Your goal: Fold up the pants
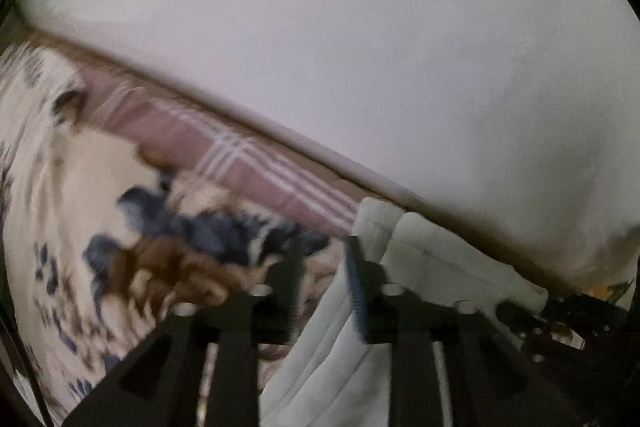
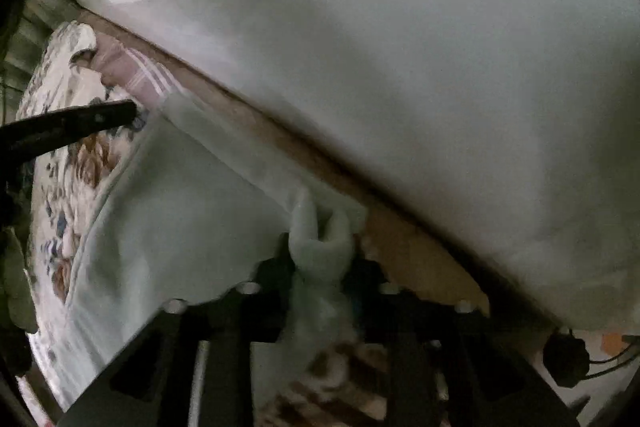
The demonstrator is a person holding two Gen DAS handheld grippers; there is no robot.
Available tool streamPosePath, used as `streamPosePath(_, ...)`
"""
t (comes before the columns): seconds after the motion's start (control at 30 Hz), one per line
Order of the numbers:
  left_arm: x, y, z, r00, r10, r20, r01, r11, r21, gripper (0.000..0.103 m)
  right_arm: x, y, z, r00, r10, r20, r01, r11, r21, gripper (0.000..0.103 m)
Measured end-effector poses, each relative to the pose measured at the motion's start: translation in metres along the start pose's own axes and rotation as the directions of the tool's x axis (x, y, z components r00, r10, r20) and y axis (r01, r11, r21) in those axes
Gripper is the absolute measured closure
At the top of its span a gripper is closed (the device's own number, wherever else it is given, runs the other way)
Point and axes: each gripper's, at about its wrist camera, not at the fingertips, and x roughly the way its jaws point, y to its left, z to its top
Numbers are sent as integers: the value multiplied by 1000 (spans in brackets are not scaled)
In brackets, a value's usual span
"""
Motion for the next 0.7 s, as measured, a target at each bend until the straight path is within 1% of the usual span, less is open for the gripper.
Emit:
streamPosePath(0.03, -7, 6, -5, 1000, -23, 13, 23, 1000, -20, 68, -9, -5, -3, 1000, 18, 16, -19, 1000, 16, 68)
streamPosePath(0.07, -12, 13, -9, 999, -36, 22, 37, 999, -39, 58, -15, -7, -5, 999, 17, 27, -18, 1000, 21, 61)
streamPosePath(0.1, -17, 19, -14, 998, -53, 31, 54, 997, -58, 42, -23, -11, -9, 999, 23, 38, -24, 999, 30, 57)
streamPosePath(0.13, -21, 21, -22, 996, -80, 35, 82, 994, -73, 32, -28, -14, -14, 998, 53, 45, -56, 997, 52, 48)
streamPosePath(0.17, -20, 24, -25, 994, -106, 26, 108, 991, -83, 18, -27, -16, -16, 995, 88, 43, -91, 993, 75, 47)
streamPosePath(0.2, -16, 25, -28, 990, -140, 0, 140, 987, -85, 17, -26, -18, -20, 992, 126, 33, -128, 987, 100, 47)
streamPosePath(0.23, -12, 24, -30, 988, -156, -19, 154, 985, -83, 17, -23, -19, -24, 987, 158, 25, -160, 980, 120, 47)
streamPosePath(0.3, -3, 14, -28, 984, -173, -50, 170, 984, -58, 17, -14, -20, -27, 981, 193, 27, -195, 970, 145, 47)
streamPosePath(0.33, 2, 5, -26, 983, -171, -68, 169, 985, -27, 17, -8, -18, -27, 980, 195, 31, -197, 968, 152, 47)
streamPosePath(0.37, 7, -3, -25, 984, -158, -83, 159, 987, 6, 17, -3, -16, -26, 979, 202, 41, -206, 965, 160, 50)
streamPosePath(0.4, 12, -15, -22, 986, -139, -97, 145, 988, 55, 29, 1, -14, -26, 977, 205, 55, -212, 964, 160, 57)
streamPosePath(0.43, 19, -26, -20, 990, -88, -114, 101, 988, 116, 47, 2, -10, -25, 979, 195, 65, -203, 967, 151, 74)
streamPosePath(0.47, 23, -36, -19, 991, -49, -128, 70, 984, 165, 68, 6, -1, -19, 984, 165, 74, -174, 976, 133, 87)
streamPosePath(0.5, 26, -42, -19, 991, -31, -130, 56, 979, 198, 74, 5, 4, -18, 988, 128, 91, -138, 984, 113, 91)
streamPosePath(0.57, 18, -48, -19, 995, 1, -98, 22, 972, 234, 82, -2, 11, -18, 987, 100, 125, -110, 991, 78, 94)
streamPosePath(0.63, -1, -46, -27, 999, -11, -43, 20, 976, 218, 84, -17, 21, -21, 980, 77, 181, -82, 997, 17, 95)
streamPosePath(0.67, -12, -43, -36, 1000, -17, -14, 20, 978, 208, 84, -28, 28, -24, 973, 75, 216, -72, 997, -21, 95)
streamPosePath(0.7, -23, -40, -38, 1000, -19, 17, 15, 979, 201, 84, -38, 33, -27, 968, 67, 244, -56, 997, -50, 95)
